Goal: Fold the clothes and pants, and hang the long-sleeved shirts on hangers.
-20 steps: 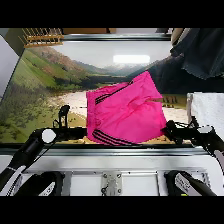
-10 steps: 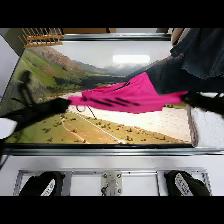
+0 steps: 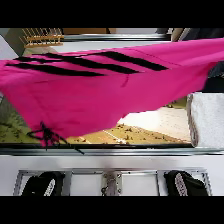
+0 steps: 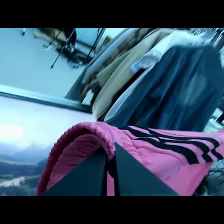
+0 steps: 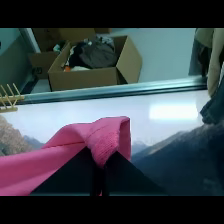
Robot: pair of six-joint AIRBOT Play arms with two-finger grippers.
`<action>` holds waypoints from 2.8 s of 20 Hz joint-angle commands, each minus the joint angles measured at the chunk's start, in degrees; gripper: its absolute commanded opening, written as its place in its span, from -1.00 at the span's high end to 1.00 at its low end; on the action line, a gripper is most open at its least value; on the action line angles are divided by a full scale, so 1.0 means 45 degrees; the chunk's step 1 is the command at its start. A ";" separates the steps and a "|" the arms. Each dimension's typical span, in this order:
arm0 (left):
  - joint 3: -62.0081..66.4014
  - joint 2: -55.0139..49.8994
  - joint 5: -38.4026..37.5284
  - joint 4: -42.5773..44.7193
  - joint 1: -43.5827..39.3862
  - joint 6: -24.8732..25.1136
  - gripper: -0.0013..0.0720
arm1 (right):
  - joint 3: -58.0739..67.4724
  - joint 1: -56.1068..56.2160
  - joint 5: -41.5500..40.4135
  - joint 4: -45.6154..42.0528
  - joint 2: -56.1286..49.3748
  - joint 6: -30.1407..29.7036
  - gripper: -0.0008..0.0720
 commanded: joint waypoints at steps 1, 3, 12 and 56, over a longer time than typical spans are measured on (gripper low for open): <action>0.0330 0.0262 -0.0884 -0.0078 -0.0053 -0.1073 0.94 | 0.0612 0.0015 0.0078 0.0928 0.0413 0.0010 0.97; 0.0330 -0.0442 -0.2137 -0.0039 -0.0053 -0.1088 0.94 | 0.0612 0.0015 -0.0049 0.1622 0.0107 0.0015 0.97; -0.2968 -0.6441 -0.0199 0.1656 -0.0058 -0.0379 0.94 | 0.0612 0.3818 -0.0563 -0.1185 -0.6732 0.0296 0.97; -0.5187 -0.8116 0.1491 0.0937 -0.1773 0.2924 0.94 | -0.7708 -0.1399 0.0714 0.0369 -0.9442 -0.2754 -1.00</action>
